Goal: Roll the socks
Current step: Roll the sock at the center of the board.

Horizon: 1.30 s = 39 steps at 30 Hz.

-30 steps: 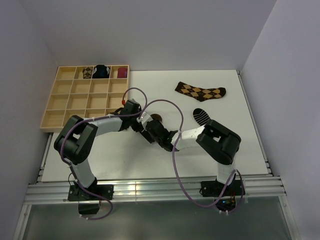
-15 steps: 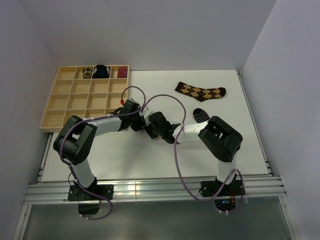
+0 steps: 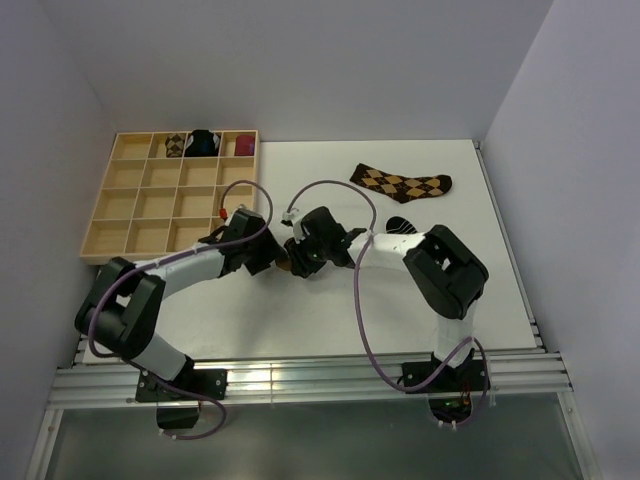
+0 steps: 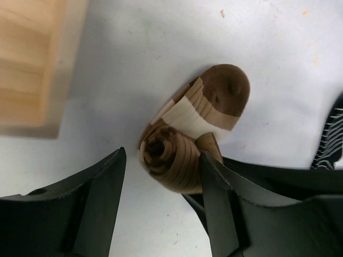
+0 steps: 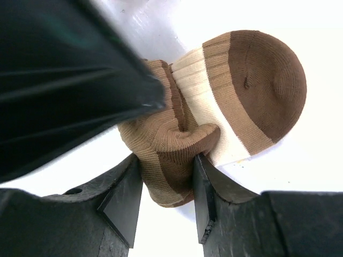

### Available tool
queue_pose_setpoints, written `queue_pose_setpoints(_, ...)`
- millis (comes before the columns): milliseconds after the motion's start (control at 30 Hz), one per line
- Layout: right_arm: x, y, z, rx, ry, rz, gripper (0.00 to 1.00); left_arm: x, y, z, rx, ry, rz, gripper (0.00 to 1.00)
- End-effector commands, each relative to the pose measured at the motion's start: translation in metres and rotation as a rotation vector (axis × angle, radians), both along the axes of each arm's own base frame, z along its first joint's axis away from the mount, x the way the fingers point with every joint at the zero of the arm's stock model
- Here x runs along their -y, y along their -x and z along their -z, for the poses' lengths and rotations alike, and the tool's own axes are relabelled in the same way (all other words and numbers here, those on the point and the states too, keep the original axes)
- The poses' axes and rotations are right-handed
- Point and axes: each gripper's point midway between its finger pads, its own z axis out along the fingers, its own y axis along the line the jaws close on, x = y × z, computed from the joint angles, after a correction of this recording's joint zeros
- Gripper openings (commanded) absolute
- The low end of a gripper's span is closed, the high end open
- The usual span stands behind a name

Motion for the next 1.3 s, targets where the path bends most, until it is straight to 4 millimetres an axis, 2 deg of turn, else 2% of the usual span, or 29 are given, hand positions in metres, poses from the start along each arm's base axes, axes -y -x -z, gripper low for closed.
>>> queue_pose_setpoints(0, 0.025, 0.038, 0.039, -0.264, 0.111, -0.006, 0.0, -0.013, -0.001, -0.016, 0.059, 0.036, -0.072, 0.63)
queue_pose_setpoints(33, 0.023, 0.041, 0.04, -0.29, 0.102, -0.021, 0.0, -0.012, -0.004, -0.029, 0.103, 0.063, -0.077, 0.63)
queue_pose_setpoints(100, 0.021, 0.048, 0.042, -0.36, 0.084, -0.038, 0.0, -0.015, 0.0, -0.03, 0.124, 0.079, -0.085, 0.63)
queue_pose_setpoints(133, 0.018, 0.043, 0.038, -0.368, 0.072, -0.038, 0.0, -0.016, -0.002, -0.04, 0.16, 0.098, -0.095, 0.62)
queue_pose_setpoints(167, 0.022, 0.048, 0.044, -0.411, 0.092, -0.039, 0.0, -0.019, 0.004, -0.036, 0.154, 0.103, -0.103, 0.62)
queue_pose_setpoints(200, 0.016, 0.043, 0.039, -0.414, 0.081, -0.047, 0.0, -0.02, 0.007, -0.037, 0.157, 0.109, -0.107, 0.62)
queue_pose_setpoints(267, 0.016, 0.045, 0.041, -0.455, 0.084, -0.048, 0.0, -0.018, 0.008, -0.047, 0.2, 0.153, -0.112, 0.62)
queue_pose_setpoints(400, 0.012, 0.043, 0.045, -0.535, 0.062, -0.032, 0.0, -0.017, 0.023, -0.037, 0.194, 0.184, -0.115, 0.61)
queue_pose_setpoints(500, 0.009, 0.043, 0.045, -0.601, 0.046, -0.012, 0.0, -0.012, 0.026, -0.035, 0.212, 0.208, -0.127, 0.61)
queue_pose_setpoints(667, 0.006, 0.041, 0.043, -0.702, -0.01, 0.039, 0.0, -0.011, 0.031, -0.02, 0.187, 0.22, -0.173, 0.63)
queue_pose_setpoints(767, 0.004, 0.043, 0.042, -0.742, -0.037, 0.06, 0.0, -0.011, 0.028, -0.018, 0.2, 0.245, -0.198, 0.63)
queue_pose_setpoints(1033, 0.003, 0.051, 0.048, -0.81, -0.063, 0.085, 0.0, -0.015, 0.017, -0.028, 0.289, 0.332, -0.281, 0.65)
queue_pose_setpoints(1267, -0.001, 0.051, 0.047, -0.832, -0.098, 0.115, 0.0, -0.012, 0.019, -0.008, 0.224, 0.322, -0.291, 0.66)
